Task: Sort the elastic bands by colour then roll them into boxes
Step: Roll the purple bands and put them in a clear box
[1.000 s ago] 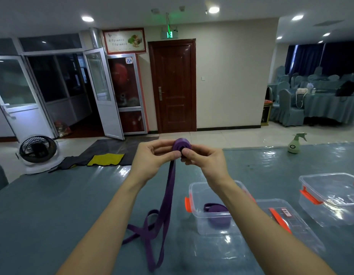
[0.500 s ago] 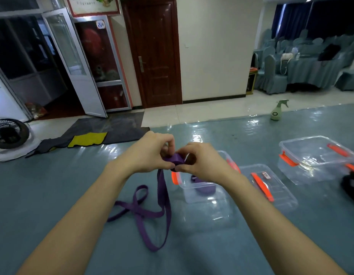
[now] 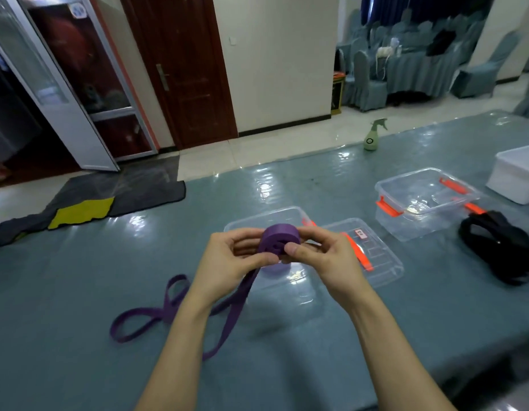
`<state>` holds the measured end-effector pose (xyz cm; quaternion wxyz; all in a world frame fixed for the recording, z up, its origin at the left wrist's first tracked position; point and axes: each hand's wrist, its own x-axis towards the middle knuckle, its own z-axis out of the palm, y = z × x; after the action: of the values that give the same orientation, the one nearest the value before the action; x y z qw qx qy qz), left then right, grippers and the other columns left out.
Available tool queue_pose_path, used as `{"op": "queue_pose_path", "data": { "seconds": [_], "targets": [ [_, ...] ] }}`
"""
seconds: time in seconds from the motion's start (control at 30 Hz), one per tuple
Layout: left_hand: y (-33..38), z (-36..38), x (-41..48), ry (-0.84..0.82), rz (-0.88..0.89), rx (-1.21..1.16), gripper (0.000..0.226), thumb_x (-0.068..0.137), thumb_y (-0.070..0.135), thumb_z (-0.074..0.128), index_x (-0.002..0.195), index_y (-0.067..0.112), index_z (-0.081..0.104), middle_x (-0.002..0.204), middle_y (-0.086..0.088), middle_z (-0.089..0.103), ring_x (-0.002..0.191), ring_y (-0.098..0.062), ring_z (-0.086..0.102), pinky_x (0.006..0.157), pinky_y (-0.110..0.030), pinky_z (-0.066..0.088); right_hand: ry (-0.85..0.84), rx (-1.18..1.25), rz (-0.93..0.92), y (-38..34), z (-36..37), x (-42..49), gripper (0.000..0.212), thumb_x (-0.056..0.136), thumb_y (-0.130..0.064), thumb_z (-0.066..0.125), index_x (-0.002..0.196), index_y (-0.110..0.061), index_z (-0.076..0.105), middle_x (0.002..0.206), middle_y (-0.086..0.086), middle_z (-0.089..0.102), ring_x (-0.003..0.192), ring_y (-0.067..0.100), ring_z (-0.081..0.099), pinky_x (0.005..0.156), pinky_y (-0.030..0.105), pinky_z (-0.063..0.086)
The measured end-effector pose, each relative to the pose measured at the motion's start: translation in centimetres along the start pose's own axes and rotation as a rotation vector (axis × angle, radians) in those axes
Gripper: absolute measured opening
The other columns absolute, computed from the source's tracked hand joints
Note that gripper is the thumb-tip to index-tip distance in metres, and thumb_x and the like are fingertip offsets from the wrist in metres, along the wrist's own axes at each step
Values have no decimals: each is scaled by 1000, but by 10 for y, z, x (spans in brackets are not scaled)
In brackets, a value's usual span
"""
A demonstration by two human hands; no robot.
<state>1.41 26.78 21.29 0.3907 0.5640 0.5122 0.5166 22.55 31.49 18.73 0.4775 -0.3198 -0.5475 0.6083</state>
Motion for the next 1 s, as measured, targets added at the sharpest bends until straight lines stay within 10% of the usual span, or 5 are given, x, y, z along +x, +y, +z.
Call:
{"op": "queue_pose_path", "data": {
  "seconds": [0.3, 0.47, 0.8, 1.0],
  "targets": [
    [1, 46, -1, -38, -34, 721, 35, 67, 20, 102, 95, 31, 85, 78, 29, 77, 84, 5, 76, 82, -24, 60, -277, -804, -148, -23, -50, 6, 36, 78, -32, 96, 112, -29, 83, 105, -12, 76, 72, 10, 65, 99, 38, 47],
    [13, 84, 13, -71, -54, 954, 50, 71, 29, 97, 101, 32, 57, 87, 21, 82, 88, -7, 70, 80, -32, 54, -397, -957, -165, -14, -80, 14, 29, 86, -32, 90, 112, -26, 79, 102, -8, 69, 82, 9, 65, 82, 34, 55],
    [-6, 122, 42, 179, 3, 16, 39, 65, 31, 97, 103, 38, 87, 106, -2, 86, 102, -17, 82, 90, -25, 62, -292, -232, -168, -1, -141, 54, 22, 96, -17, 71, 115, -10, 64, 82, 22, 72, 72, 25, 72, 79, 39, 59],
    [-1, 115, 54, 191, -32, 206, 40, 69, 9, 102, 101, 26, 87, 97, -2, 86, 92, -16, 84, 84, -22, 63, -423, -22, -31, 19, -145, 66, 37, 96, -12, 72, 127, 0, 58, 106, 16, 78, 89, 34, 77, 95, 49, 60]
  ]
}}
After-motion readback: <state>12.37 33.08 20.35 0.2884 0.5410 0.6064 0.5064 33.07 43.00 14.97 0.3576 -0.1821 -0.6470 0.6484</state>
